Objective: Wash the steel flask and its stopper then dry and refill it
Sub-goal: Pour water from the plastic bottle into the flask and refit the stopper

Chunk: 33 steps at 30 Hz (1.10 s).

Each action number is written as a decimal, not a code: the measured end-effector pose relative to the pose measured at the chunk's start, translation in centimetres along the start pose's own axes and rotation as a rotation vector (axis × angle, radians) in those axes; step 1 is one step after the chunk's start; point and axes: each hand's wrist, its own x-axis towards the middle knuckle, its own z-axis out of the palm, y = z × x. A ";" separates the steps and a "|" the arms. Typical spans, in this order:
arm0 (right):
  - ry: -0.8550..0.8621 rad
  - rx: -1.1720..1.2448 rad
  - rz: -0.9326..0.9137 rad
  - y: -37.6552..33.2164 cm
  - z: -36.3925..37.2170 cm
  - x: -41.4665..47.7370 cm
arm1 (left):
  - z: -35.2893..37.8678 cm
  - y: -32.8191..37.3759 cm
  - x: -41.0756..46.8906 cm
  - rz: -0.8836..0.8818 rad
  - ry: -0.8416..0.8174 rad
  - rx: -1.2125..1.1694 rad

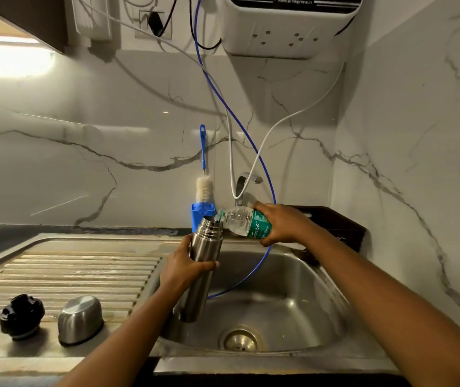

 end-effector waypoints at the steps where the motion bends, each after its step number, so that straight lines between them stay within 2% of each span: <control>1: -0.005 -0.024 -0.003 0.1 -0.2 0.1 | 0.0 0.0 0.0 0.001 -0.001 0.009; 33: -0.036 -0.076 -0.052 0.5 -1.5 1.0 | 0.4 -0.4 0.1 0.020 -0.002 0.014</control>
